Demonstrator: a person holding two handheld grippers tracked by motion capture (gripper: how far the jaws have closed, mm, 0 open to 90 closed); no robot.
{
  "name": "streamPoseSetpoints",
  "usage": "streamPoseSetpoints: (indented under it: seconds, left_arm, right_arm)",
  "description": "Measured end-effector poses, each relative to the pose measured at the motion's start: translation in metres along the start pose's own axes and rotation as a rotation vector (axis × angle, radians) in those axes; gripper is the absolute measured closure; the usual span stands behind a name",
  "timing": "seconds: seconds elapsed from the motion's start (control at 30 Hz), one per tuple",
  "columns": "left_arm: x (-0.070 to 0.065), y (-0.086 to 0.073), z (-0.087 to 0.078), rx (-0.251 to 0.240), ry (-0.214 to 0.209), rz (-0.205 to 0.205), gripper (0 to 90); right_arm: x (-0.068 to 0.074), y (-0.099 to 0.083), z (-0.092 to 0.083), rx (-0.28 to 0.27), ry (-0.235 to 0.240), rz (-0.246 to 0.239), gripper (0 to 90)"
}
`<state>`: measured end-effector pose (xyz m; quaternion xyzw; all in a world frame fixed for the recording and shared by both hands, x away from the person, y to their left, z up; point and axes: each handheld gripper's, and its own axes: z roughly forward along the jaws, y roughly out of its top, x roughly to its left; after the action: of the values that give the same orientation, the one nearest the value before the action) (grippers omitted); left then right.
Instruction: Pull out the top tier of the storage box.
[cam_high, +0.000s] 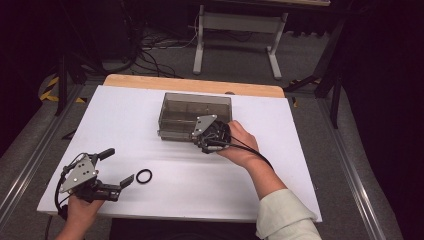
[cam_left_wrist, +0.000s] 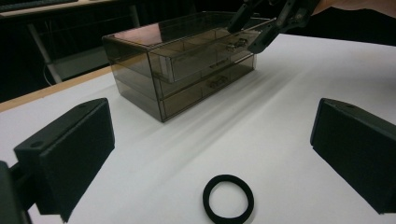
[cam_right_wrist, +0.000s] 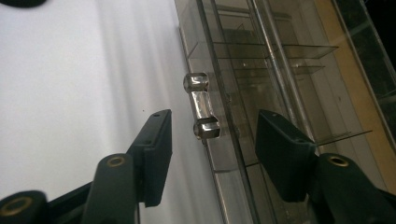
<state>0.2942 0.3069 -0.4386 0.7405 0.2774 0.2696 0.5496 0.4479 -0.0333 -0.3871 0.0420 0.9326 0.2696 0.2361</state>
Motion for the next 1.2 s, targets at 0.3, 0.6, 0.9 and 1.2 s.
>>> streamPoseSetpoints:
  seconds: [0.3, 0.6, 0.9, 1.2]
  left_arm:
    - [0.0, 0.0, 0.0, 0.0, -0.001, -0.001, 0.6]
    - [0.0, 0.0, 0.0, -0.002, 0.0, -0.002, 0.6]
    - [0.0, 0.0, -0.001, -0.003, 0.003, 0.001, 0.6]
    - [0.0, 0.0, -0.001, -0.004, 0.002, 0.0, 0.6]
  right_arm:
    - [0.005, 0.003, 0.01, 0.048, -0.028, -0.053, 58.3]
    - [0.008, 0.004, 0.007, 0.06, -0.064, -0.062, 66.4]
    - [0.011, 0.004, -0.002, 0.049, -0.053, -0.068, 66.0]
    - [0.023, 0.006, -0.011, 0.055, -0.03, -0.073, 66.9]
